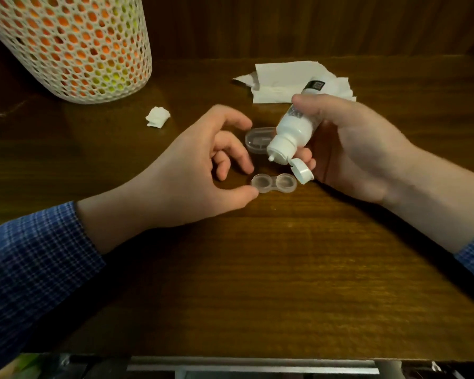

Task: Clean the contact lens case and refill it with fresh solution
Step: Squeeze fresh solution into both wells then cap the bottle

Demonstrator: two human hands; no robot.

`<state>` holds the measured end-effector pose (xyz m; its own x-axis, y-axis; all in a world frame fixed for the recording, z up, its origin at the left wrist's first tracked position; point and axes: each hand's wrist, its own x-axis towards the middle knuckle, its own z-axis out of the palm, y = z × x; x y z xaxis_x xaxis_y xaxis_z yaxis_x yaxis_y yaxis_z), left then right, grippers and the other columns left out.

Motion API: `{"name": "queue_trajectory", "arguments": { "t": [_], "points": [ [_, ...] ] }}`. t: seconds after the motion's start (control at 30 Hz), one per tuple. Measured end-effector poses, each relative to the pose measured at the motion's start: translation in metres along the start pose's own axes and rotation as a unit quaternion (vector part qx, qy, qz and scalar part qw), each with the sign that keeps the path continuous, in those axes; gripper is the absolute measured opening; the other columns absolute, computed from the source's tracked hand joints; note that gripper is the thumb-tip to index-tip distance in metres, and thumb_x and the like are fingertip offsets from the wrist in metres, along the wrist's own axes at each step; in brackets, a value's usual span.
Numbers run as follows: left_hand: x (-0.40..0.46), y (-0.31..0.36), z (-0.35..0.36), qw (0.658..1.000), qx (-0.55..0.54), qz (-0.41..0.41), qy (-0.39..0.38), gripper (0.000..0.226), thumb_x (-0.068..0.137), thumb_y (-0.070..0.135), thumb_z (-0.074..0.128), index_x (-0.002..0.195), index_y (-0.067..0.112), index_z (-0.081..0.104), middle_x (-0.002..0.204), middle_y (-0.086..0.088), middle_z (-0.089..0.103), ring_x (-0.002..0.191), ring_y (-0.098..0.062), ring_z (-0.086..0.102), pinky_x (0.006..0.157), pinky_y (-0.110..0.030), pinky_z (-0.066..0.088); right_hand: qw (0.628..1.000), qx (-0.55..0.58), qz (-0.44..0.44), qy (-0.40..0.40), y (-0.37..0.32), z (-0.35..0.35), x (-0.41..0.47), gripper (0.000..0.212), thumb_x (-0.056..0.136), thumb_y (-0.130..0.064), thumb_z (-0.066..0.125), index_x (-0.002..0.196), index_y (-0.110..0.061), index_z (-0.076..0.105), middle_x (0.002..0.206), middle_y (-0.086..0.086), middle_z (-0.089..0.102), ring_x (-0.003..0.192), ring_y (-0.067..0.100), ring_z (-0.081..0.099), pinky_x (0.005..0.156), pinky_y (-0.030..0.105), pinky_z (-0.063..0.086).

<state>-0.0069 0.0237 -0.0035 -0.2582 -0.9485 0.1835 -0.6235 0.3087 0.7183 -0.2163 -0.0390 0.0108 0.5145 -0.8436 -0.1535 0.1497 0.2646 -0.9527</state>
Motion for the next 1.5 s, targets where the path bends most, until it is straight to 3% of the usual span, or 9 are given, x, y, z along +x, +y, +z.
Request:
{"name": "queue_trajectory", "arguments": {
  "t": [0.3, 1.0, 1.17, 1.27, 1.37, 1.43, 1.5],
  "points": [
    [0.001, -0.001, 0.003, 1.0, 0.003, 0.014, 0.004, 0.081, 0.07, 0.036, 0.085, 0.137, 0.03, 0.041, 0.1, 0.017, 0.073, 0.067, -0.013, 0.065, 0.055, -0.011, 0.049, 0.996, -0.076, -0.04, -0.008, 0.007, 0.001, 0.0, 0.033, 0.094, -0.034, 0.068, 0.116, -0.009, 0.064, 0.074, 0.001, 0.066, 0.054, 0.01, 0.053, 0.048, 0.021, 0.044],
    [0.004, -0.004, 0.004, 1.0, 0.01, 0.014, 0.001, 0.08, 0.072, 0.033, 0.085, 0.139, 0.025, 0.042, 0.099, 0.017, 0.073, 0.066, -0.017, 0.065, 0.054, -0.011, 0.048, 0.993, -0.115, -0.039, 0.005, 0.009, 0.001, 0.0, 0.022, 0.095, -0.035, 0.069, 0.104, -0.015, 0.068, 0.078, -0.003, 0.072, 0.058, 0.01, 0.055, 0.052, 0.021, 0.046],
    [0.003, -0.003, 0.003, 1.0, 0.001, 0.019, 0.008, 0.079, 0.071, 0.033, 0.085, 0.138, 0.026, 0.043, 0.099, 0.013, 0.074, 0.066, -0.017, 0.065, 0.055, -0.014, 0.051, 0.998, -0.053, -0.043, 0.008, 0.005, 0.003, -0.002, 0.025, 0.096, -0.037, 0.066, 0.101, -0.013, 0.065, 0.071, -0.001, 0.067, 0.055, 0.009, 0.055, 0.05, 0.02, 0.046],
    [0.001, 0.0, 0.002, 0.997, -0.014, 0.055, 0.056, 0.083, 0.071, 0.033, 0.085, 0.14, 0.019, 0.041, 0.097, 0.003, 0.071, 0.069, -0.019, 0.066, 0.054, -0.029, 0.055, 0.999, 0.026, -0.036, 0.004, 0.001, 0.003, -0.002, 0.029, 0.098, -0.038, 0.064, 0.103, -0.01, 0.064, 0.07, -0.001, 0.063, 0.054, 0.008, 0.057, 0.05, 0.018, 0.049],
    [0.001, 0.006, 0.002, 0.987, -0.011, 0.114, 0.115, 0.098, 0.069, 0.041, 0.089, 0.144, 0.009, 0.034, 0.108, 0.002, 0.061, 0.079, -0.023, 0.063, 0.059, -0.038, 0.056, 0.993, 0.118, -0.016, 0.006, -0.002, 0.001, -0.003, 0.047, 0.096, -0.034, 0.067, 0.132, -0.006, 0.061, 0.086, 0.006, 0.071, 0.058, 0.009, 0.064, 0.05, 0.017, 0.054],
    [0.003, 0.011, 0.005, 0.978, 0.002, 0.138, 0.155, 0.11, 0.065, 0.047, 0.09, 0.145, 0.004, 0.03, 0.116, -0.002, 0.057, 0.085, -0.019, 0.062, 0.066, -0.032, 0.055, 0.986, 0.166, 0.0, 0.005, -0.004, 0.001, -0.004, 0.051, 0.092, -0.032, 0.071, 0.136, -0.01, 0.061, 0.105, 0.013, 0.074, 0.065, 0.012, 0.069, 0.051, 0.018, 0.057],
    [0.005, 0.019, 0.012, 0.971, 0.01, 0.141, 0.194, 0.115, 0.063, 0.053, 0.09, 0.146, 0.001, 0.03, 0.12, -0.005, 0.055, 0.092, -0.017, 0.061, 0.074, -0.028, 0.053, 0.98, 0.198, 0.015, 0.006, -0.005, 0.001, -0.006, 0.051, 0.086, -0.032, 0.074, 0.132, -0.011, 0.064, 0.107, 0.014, 0.076, 0.066, 0.012, 0.07, 0.049, 0.017, 0.056]
  ]
}}
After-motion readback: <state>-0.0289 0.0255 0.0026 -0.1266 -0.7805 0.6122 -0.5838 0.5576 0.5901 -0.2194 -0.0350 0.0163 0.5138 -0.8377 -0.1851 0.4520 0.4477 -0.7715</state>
